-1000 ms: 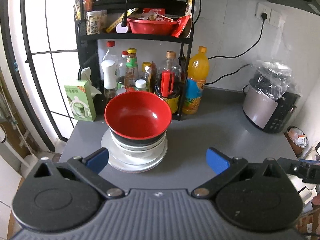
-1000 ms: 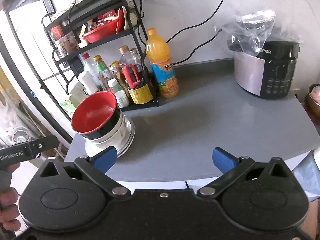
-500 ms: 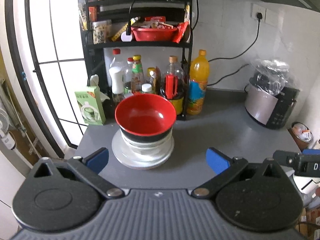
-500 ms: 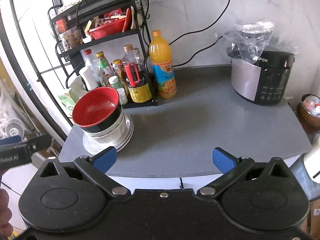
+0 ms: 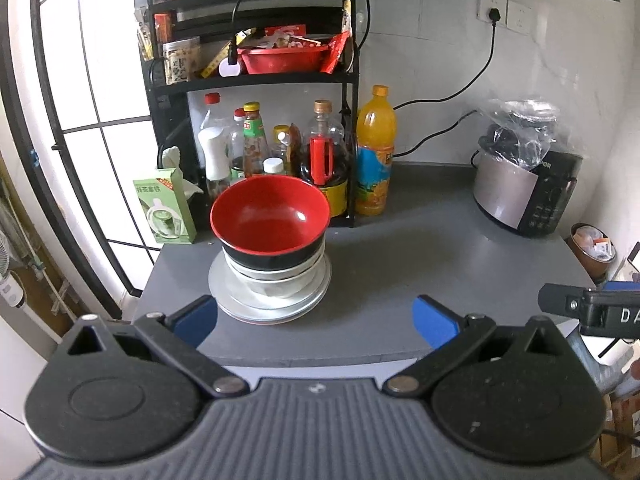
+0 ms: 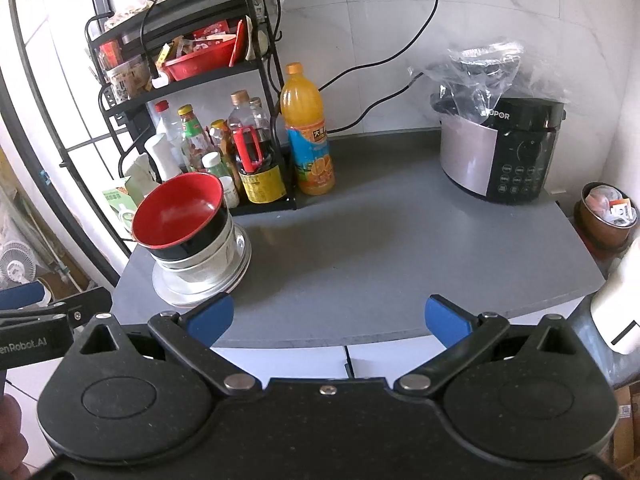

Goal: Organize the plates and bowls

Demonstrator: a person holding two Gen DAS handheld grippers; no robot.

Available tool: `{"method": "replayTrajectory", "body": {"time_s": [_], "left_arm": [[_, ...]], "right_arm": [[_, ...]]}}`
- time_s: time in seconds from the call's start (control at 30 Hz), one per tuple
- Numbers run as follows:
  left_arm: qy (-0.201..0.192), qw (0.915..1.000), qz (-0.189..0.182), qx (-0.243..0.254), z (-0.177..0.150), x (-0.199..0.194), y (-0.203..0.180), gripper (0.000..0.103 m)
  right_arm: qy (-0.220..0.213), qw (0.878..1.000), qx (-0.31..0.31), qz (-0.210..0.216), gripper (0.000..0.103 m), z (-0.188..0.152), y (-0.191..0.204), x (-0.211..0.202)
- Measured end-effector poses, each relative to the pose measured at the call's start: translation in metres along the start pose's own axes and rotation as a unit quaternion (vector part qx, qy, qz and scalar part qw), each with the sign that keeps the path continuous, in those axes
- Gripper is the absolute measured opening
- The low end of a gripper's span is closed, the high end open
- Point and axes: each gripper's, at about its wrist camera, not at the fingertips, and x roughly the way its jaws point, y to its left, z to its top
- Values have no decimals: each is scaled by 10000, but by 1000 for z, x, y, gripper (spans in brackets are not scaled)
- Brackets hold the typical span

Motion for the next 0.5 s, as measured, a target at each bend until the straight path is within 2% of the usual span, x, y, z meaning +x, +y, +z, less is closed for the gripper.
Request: {"method": "replayTrajectory", "body": {"time_s": [0.5], "left_arm": [[67,9999,1,-75,-4,1,-1,103]], "right_arm": [[-77,9997,-222,118,103,0,7,-3]]}}
